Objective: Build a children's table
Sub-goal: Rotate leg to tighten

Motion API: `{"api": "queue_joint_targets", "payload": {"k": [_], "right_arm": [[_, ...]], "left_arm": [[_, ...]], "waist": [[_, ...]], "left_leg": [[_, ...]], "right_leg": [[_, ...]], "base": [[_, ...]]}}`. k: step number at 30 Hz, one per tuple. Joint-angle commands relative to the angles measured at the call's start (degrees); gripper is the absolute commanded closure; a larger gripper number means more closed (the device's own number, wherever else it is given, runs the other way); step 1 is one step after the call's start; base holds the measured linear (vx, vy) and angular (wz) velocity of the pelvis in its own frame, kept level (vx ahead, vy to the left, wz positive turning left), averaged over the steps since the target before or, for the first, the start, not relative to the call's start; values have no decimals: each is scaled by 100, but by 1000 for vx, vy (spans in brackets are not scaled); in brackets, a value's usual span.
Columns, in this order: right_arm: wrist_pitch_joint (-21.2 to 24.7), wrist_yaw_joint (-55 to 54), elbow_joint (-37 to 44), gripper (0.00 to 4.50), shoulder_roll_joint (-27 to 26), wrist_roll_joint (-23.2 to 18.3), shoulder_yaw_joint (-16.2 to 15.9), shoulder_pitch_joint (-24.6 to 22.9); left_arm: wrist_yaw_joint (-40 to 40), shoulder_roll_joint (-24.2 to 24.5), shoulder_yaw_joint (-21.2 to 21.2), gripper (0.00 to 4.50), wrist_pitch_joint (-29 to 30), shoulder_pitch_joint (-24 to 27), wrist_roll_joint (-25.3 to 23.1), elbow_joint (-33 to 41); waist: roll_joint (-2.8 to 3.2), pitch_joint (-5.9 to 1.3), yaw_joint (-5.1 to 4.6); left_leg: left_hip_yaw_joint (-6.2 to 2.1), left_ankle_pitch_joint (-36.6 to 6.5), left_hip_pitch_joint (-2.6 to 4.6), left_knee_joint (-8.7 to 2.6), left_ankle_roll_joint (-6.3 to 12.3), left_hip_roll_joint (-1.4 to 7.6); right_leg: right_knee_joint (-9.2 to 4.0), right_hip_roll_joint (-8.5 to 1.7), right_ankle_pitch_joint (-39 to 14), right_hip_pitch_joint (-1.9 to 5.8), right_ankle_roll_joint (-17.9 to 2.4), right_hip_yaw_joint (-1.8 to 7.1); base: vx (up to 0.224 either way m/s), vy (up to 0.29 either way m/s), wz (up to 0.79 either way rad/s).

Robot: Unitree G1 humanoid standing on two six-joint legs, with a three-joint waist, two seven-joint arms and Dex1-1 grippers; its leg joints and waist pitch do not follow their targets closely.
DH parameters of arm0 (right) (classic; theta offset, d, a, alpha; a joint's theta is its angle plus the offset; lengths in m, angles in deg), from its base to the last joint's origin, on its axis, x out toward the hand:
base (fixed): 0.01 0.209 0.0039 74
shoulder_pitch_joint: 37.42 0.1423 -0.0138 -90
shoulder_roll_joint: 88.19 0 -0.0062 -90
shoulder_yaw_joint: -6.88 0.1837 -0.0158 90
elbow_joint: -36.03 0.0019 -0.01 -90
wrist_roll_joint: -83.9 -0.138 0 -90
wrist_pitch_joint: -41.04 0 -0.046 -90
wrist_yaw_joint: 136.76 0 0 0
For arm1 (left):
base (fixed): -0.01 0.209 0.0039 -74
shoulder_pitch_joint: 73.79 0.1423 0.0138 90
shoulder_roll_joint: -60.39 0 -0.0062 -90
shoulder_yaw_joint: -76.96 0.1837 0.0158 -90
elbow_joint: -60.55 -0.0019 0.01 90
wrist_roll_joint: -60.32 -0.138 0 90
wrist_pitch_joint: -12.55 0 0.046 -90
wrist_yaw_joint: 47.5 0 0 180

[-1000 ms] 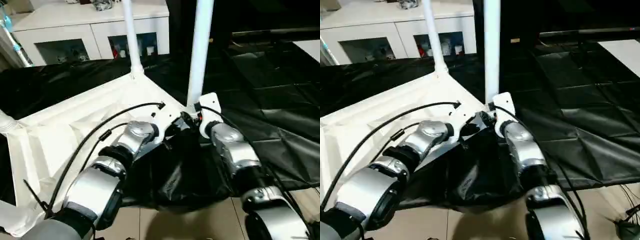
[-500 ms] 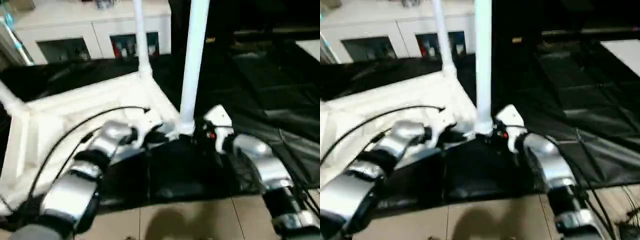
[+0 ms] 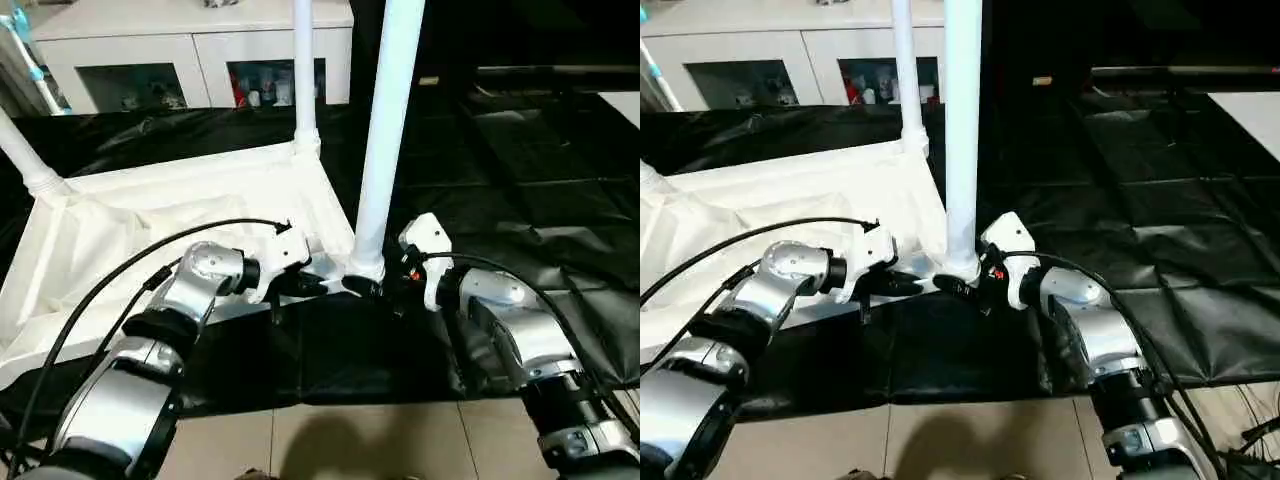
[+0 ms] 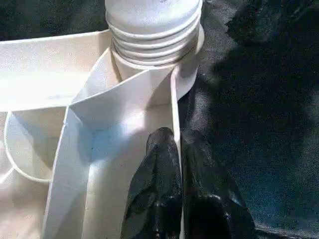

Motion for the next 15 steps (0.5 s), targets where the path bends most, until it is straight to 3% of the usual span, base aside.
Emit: {"api": "queue_joint_targets", "payload": {"k": [1, 2, 3, 4, 15], "right_arm": [[-48, 44, -90, 5, -20, -20, -6, 96], [-48, 41, -107, 5, -31, -25, 10, 98], [-49, 39, -119, 5, -37, -24, 17, 100], [-70, 2, -160, 5, -68, -30, 43, 101], [-152, -50, -233, 91, -124, -44, 50, 46]], "left_arm": [[161, -36, 13, 450, -21, 173, 140, 151], [169, -32, 20, 450, -8, 183, 141, 175], [174, -28, 25, 450, 2, 191, 143, 193], [180, -38, 26, 450, 23, 190, 148, 215], [159, -61, 57, 450, 128, 175, 134, 298]], "waist": [[-190, -409, 25], [-148, -408, 36], [-170, -414, 26], [-128, -419, 40], [-105, -446, 36]], "left_leg": [[-71, -746, 71, -407, 526, 312], [-76, -744, 74, -408, 515, 311], [-71, -727, 76, -405, 514, 308], [-74, -705, 82, -399, 507, 305], [-76, -597, 75, -378, 551, 298]], "right_leg": [[-337, -391, -1121, 296, -1383, 250], [-336, -389, -1130, 292, -1375, 250], [-335, -377, -1087, 293, -1367, 249], [-327, -380, -1039, 291, -1385, 249], [-283, -359, -603, 322, -1526, 235]], "base": [[0, 0, 0], [0, 0, 0], [0, 0, 0], [0, 0, 0], [0, 0, 0]]}}
